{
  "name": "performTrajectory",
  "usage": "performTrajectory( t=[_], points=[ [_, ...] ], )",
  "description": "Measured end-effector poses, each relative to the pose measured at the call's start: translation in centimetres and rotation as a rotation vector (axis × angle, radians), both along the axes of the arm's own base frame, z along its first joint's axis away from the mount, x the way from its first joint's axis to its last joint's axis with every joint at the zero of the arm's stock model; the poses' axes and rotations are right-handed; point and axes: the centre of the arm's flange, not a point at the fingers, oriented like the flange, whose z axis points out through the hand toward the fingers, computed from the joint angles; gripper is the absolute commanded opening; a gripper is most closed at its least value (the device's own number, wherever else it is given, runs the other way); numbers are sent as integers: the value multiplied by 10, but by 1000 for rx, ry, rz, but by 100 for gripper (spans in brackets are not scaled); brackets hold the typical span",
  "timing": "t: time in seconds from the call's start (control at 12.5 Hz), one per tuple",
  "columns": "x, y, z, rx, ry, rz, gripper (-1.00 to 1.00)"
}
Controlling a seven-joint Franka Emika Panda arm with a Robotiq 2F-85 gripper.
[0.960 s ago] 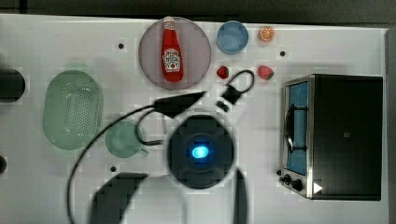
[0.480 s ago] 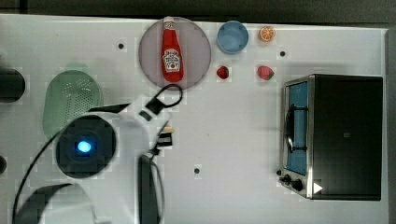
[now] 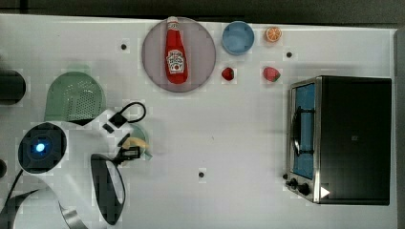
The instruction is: Pick Banana and place it in mug.
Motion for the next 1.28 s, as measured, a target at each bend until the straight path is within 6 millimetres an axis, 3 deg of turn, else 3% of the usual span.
performTrajectory(
  t=[0.24,0.56,0.64,0.8,0.96,1.12,1.28],
  points=[
    [7,13,-37,55,-61,2,-37],
    [10,-8,-106,80,-24,-88,-37],
    [9,-10,-122,76,5,-91,-29],
    [1,-15,-144,66,48,-97,13],
    [-7,-16,-151,48,66,-88,58],
    [-5,-9,-143,53,46,-95,100],
    [-4,0,-120,66,-8,-83,100]
  ],
)
